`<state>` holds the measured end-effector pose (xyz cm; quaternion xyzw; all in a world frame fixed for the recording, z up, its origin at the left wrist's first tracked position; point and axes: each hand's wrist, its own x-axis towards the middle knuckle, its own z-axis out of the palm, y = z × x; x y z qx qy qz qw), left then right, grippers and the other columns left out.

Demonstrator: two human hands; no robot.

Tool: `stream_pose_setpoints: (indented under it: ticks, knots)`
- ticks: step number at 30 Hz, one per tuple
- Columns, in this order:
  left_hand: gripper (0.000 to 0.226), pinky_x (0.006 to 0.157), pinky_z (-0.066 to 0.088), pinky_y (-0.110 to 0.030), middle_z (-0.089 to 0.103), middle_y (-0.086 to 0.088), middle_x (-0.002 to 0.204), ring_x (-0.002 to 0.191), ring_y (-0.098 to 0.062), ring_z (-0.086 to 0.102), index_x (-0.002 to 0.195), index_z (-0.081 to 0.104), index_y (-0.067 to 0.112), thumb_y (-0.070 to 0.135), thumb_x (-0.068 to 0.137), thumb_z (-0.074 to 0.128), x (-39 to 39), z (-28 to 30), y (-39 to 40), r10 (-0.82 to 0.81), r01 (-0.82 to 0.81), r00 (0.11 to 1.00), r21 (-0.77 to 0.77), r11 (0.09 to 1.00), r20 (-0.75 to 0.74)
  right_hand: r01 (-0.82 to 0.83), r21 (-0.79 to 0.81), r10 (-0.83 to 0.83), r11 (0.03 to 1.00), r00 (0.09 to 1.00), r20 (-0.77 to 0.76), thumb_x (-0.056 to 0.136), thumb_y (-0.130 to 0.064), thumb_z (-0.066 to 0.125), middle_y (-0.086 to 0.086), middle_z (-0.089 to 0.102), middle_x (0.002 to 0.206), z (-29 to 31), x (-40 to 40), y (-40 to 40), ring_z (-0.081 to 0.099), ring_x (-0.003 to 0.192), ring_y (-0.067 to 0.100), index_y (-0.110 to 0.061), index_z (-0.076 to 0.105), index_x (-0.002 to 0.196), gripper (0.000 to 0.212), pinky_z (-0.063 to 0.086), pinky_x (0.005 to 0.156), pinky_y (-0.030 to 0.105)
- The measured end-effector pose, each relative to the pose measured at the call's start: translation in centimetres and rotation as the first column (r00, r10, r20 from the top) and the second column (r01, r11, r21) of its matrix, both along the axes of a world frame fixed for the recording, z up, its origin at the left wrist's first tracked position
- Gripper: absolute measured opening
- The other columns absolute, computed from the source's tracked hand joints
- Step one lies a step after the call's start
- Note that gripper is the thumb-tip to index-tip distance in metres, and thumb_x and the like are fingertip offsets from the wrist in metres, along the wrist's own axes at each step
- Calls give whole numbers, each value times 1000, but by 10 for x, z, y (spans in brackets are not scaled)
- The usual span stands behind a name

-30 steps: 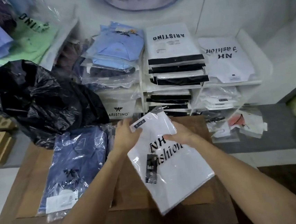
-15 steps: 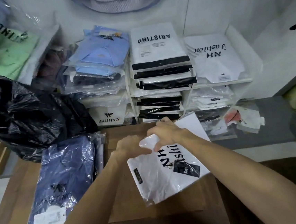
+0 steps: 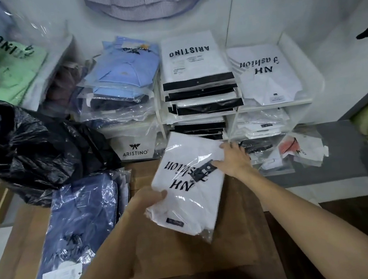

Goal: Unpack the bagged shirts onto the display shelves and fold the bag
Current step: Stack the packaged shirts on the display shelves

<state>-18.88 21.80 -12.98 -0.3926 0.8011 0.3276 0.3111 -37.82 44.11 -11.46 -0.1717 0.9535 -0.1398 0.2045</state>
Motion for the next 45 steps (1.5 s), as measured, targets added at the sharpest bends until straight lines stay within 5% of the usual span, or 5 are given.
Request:
stream_pose_setpoints:
  ticks: [5, 18, 24, 31, 45]
  knots:
    - [77, 81, 59, -36, 67, -4, 126, 97, -18, 68, 132, 54, 18, 71, 78, 71, 11, 12, -12, -153, 98, 967, 255, 962, 203, 479, -138, -349, 867, 782, 517, 85, -63, 67, 13, 47, 146, -12, 25, 3, 55, 123, 32, -6, 39, 148, 89, 53, 97, 42]
    - [72, 100, 45, -36, 60, -14, 137, 124, -30, 58, 135, 59, 4, 52, 84, 77, -10, 8, 23, 410, -339, 899, 348, 874, -153, 683, -315, -298, 659, 622, 724, 95, -1, 64, 8, 70, 92, -8, 59, 1, 69, 83, 24, 3, 63, 125, 30, 58, 68, 32]
    - [27, 86, 43, -27, 60, -2, 103, 94, -14, 56, 103, 56, 13, 12, 88, 78, -24, 46, 28, 341, -197, 891, 424, 884, -298, 722, -469, -327, 510, 666, 671, 94, -4, 68, 8, 63, 122, 16, 49, 20, 66, 102, 25, -13, 41, 148, 61, 57, 82, 40]
    - [90, 91, 57, -39, 56, -6, 136, 114, -23, 62, 143, 23, 9, 26, 80, 86, -67, 89, 36, 121, 84, 887, 414, 906, -446, 526, -562, -182, 638, 813, 554, 78, 9, 78, 3, 65, 127, 91, 33, 69, 67, 105, 17, -36, 20, 159, 109, 57, 78, 33]
    - [85, 90, 48, -33, 52, -4, 137, 119, -28, 57, 146, 20, -2, 27, 90, 77, -215, 155, 116, -52, 222, 678, 136, 965, -733, 502, -646, -530, 575, 830, 174, 72, -2, 88, 4, 65, 125, 147, -88, 126, 63, 116, 27, -13, 52, 140, 79, 52, 103, 46]
